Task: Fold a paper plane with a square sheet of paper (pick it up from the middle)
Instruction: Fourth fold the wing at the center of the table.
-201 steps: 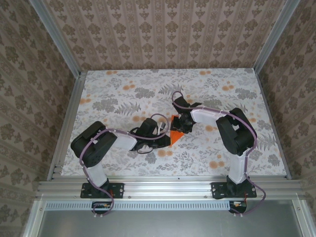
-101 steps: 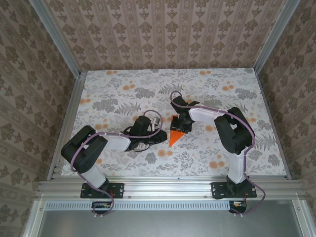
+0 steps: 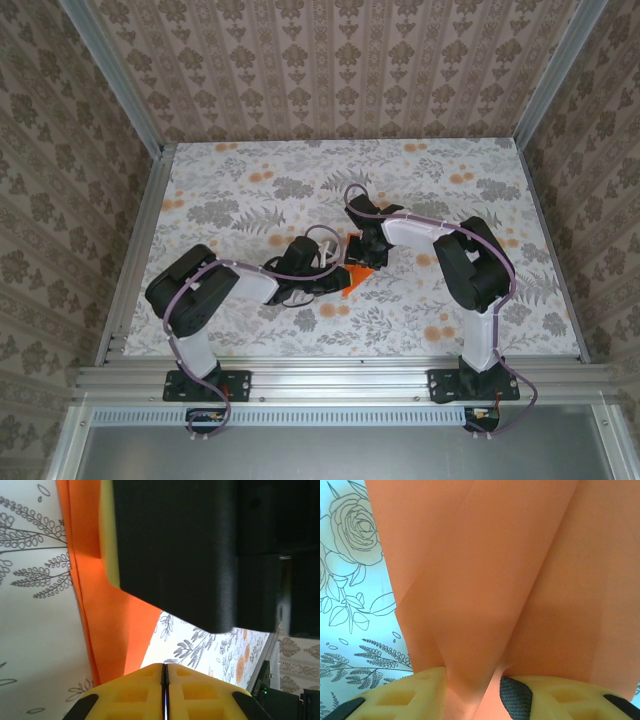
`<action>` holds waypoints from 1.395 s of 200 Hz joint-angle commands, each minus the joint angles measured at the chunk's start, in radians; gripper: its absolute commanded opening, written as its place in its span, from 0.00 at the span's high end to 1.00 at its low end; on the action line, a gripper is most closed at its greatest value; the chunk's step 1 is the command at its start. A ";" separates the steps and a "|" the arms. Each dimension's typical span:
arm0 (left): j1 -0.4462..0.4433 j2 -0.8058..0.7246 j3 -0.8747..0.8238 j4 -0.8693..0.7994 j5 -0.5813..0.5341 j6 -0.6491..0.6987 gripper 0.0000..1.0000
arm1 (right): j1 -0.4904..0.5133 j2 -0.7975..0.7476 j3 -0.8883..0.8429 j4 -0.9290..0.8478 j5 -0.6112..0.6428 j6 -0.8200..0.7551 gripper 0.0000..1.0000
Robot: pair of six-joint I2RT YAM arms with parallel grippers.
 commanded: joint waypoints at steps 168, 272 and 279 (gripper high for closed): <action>-0.001 -0.005 0.038 -0.224 0.009 0.010 0.93 | -0.005 0.302 -0.118 -0.071 0.165 0.014 0.56; 0.019 0.036 0.050 0.023 -0.017 -0.124 0.93 | -0.004 0.353 -0.101 -0.093 0.199 0.022 0.56; 0.019 0.045 0.060 0.016 -0.019 -0.120 0.94 | -0.004 0.354 -0.101 -0.090 0.199 0.022 0.56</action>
